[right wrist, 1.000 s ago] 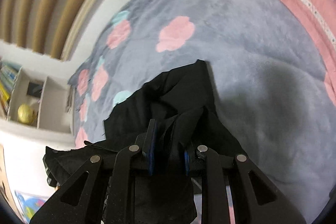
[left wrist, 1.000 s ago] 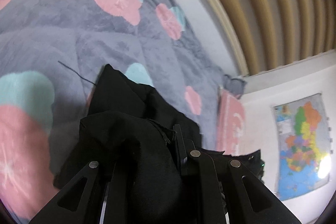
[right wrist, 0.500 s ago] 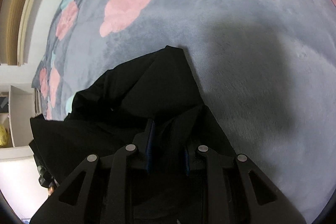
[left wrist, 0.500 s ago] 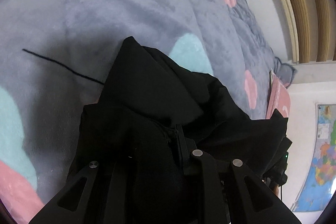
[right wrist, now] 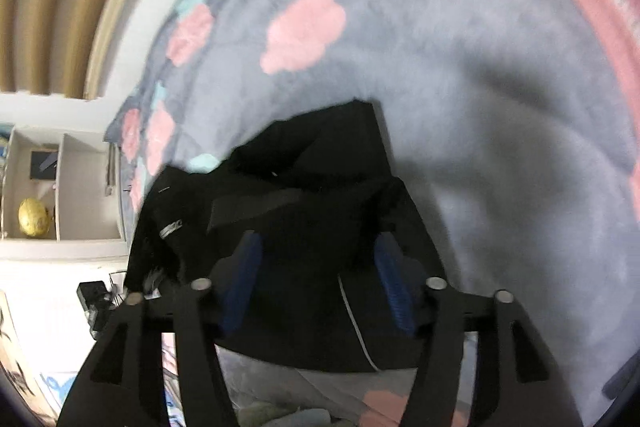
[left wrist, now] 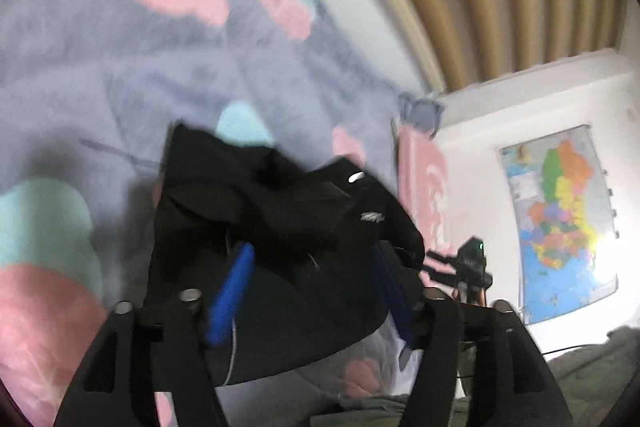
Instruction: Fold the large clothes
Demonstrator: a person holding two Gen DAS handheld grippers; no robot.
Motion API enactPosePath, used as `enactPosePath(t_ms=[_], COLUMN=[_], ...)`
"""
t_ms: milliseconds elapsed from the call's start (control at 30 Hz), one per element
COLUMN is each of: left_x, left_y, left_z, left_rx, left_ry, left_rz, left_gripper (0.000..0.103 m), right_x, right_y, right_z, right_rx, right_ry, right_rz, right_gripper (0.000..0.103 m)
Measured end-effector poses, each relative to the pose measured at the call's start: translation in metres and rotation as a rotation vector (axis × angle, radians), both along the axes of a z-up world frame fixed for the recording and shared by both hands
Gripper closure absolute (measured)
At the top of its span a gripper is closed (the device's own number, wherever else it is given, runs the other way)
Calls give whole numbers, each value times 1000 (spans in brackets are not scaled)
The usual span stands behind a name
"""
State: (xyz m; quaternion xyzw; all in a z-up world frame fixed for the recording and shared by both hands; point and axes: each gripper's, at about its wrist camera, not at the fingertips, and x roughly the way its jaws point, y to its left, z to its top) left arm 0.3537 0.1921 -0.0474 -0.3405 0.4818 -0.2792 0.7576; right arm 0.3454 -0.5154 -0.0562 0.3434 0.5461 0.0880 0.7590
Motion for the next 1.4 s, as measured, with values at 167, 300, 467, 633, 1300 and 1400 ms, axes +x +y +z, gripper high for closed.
enactPosePath(t_ms=[167, 300, 467, 633, 1300, 1400], left_x=[16, 48, 89, 118, 125, 147], left_y=[-10, -17, -22, -19, -53, -59], left_z=[-7, -42, -75, -103, 0, -36], left_rx=[318, 385, 420, 330, 297, 385], left_ry=[-2, 55, 103, 169, -126, -19], left_rz=[116, 135, 101, 46, 89, 101], left_gripper=[23, 23, 23, 23, 91, 91], right_x=[17, 52, 94, 128, 131, 153], right_y=[23, 45, 48, 51, 56, 62], right_z=[13, 12, -10, -43, 55, 26], right_rx=[-196, -325, -370, -370, -606, -600], right_ry=[-67, -124, -121, -74, -285, -210], right_rz=[73, 131, 195, 247, 128, 164], right_gripper=[31, 31, 31, 30, 90, 90])
